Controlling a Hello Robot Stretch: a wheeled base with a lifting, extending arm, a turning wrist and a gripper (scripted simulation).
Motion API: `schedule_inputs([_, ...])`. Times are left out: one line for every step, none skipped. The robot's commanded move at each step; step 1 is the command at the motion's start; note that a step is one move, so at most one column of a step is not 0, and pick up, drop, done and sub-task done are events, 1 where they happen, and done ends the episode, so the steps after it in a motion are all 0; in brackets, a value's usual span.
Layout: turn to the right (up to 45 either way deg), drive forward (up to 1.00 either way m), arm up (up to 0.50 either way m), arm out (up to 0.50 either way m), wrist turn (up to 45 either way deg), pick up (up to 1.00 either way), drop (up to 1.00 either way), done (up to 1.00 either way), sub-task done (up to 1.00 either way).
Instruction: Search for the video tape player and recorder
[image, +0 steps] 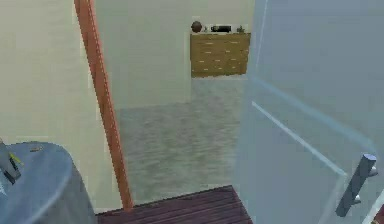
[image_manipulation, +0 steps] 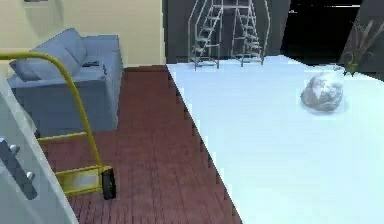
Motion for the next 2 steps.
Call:
schedule_inputs([0.0,1.00,0.00,0.00,0.0,0.00,0.00,0.00,0.00])
schedule_inputs([0.0,0.50,0.00,0.00,0.0,0.00,0.00,0.00,0.00])
